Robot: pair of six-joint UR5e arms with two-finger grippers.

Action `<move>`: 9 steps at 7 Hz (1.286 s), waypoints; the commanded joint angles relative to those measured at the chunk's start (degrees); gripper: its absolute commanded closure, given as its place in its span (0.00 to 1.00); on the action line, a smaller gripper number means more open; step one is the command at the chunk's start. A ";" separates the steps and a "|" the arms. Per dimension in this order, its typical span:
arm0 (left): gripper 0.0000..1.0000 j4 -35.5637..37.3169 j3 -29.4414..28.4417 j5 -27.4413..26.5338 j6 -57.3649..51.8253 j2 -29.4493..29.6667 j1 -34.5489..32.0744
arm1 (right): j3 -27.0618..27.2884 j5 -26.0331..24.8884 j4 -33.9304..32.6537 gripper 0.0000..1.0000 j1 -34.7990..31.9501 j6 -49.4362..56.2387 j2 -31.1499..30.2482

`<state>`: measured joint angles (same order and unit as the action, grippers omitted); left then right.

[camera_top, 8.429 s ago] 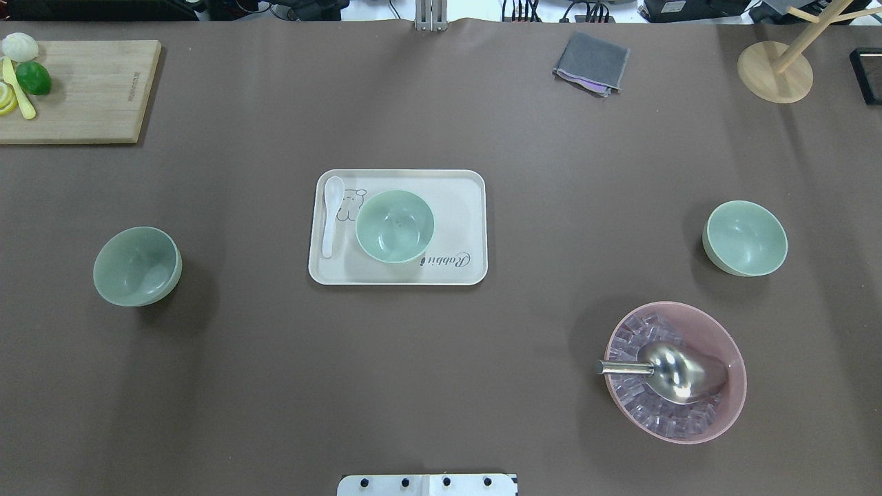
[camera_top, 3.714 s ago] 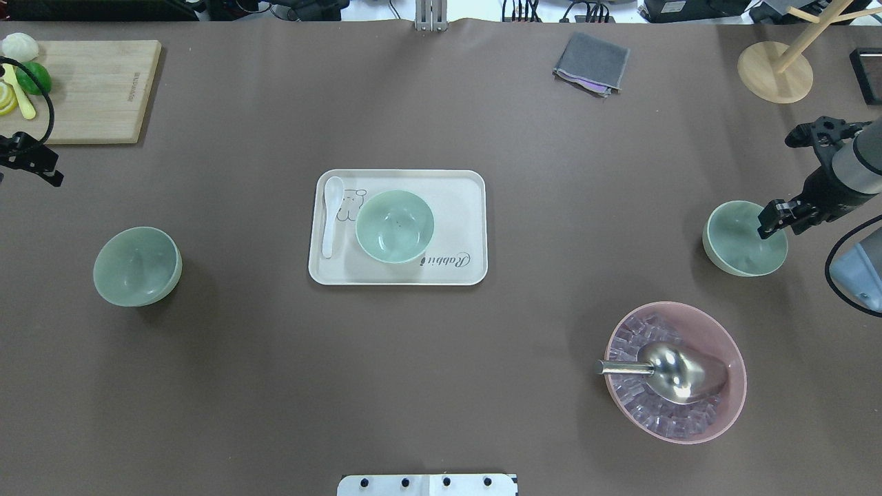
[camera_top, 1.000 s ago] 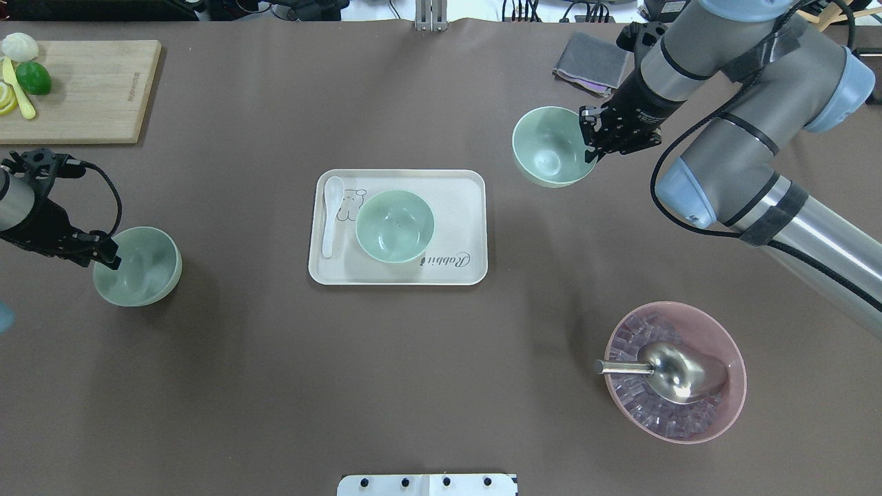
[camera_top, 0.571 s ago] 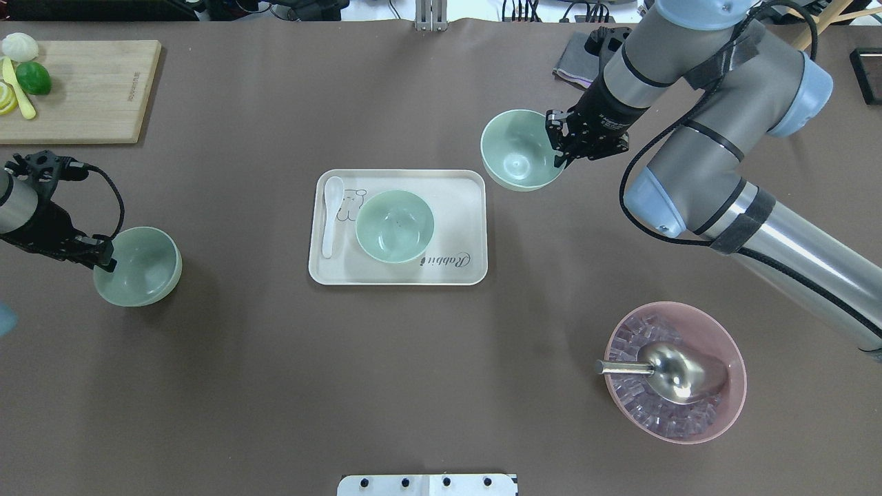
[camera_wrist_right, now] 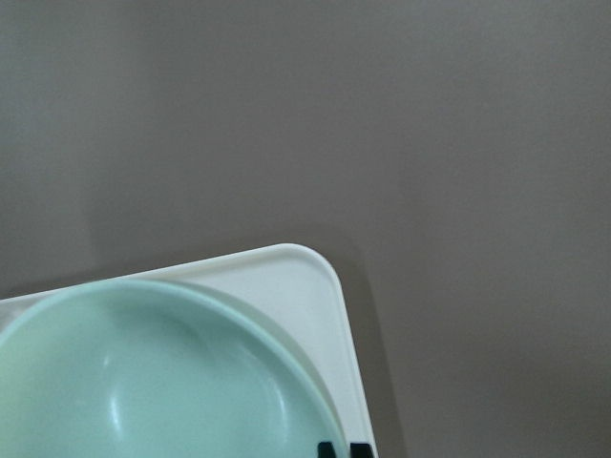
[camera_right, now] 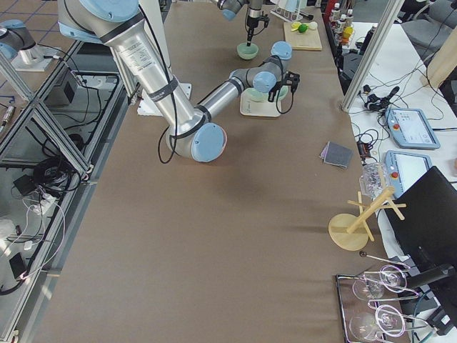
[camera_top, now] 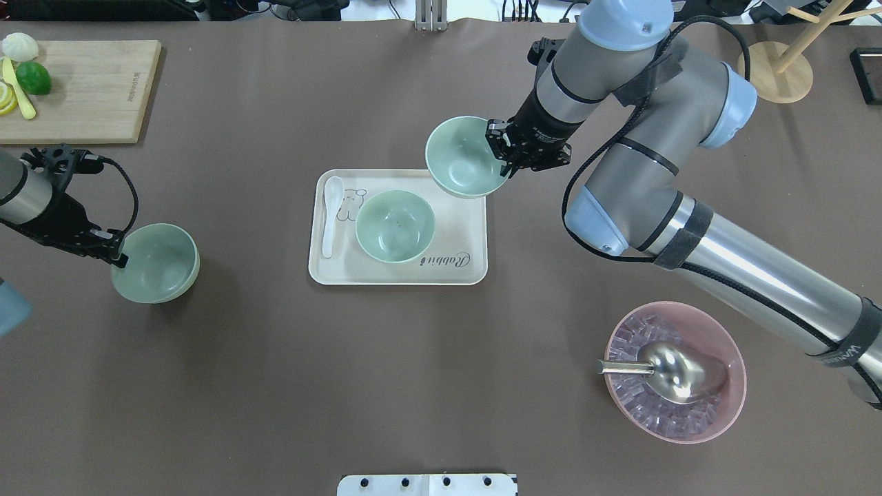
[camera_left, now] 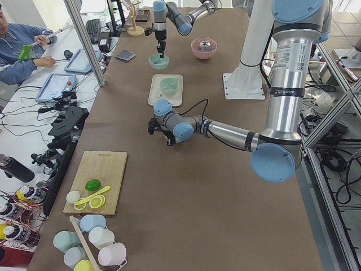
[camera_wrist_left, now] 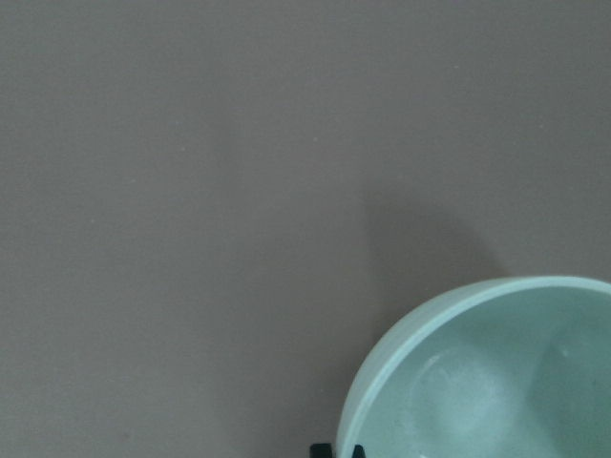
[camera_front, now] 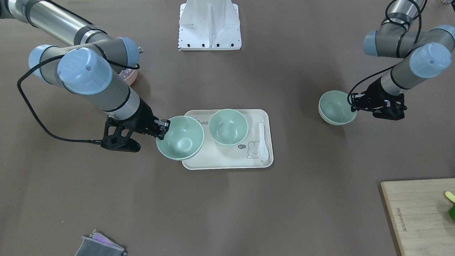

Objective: Stack green bowls together

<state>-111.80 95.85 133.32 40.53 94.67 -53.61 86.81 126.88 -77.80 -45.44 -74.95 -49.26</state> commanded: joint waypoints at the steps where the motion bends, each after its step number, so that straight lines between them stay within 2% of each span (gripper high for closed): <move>1: 1.00 6.46 1.25 0.27 0.08 4.80 0.00 | -0.06 -0.84 0.10 1.00 2.45 -3.00 1.97; 4: 1.00 11.42 3.64 2.63 3.21 9.11 0.00 | -1.28 -4.52 0.28 1.00 5.79 -5.81 4.60; 7: 1.00 11.52 4.52 2.91 3.68 9.31 0.00 | -6.02 -6.64 7.11 1.00 8.25 -9.14 5.75; 9: 1.00 11.61 4.95 3.61 4.12 9.22 -0.09 | -6.12 -6.56 7.40 1.00 8.88 -11.69 5.84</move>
<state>-100.27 100.50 136.68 44.35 103.94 -53.67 80.93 120.35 -70.84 -36.97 -84.92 -43.48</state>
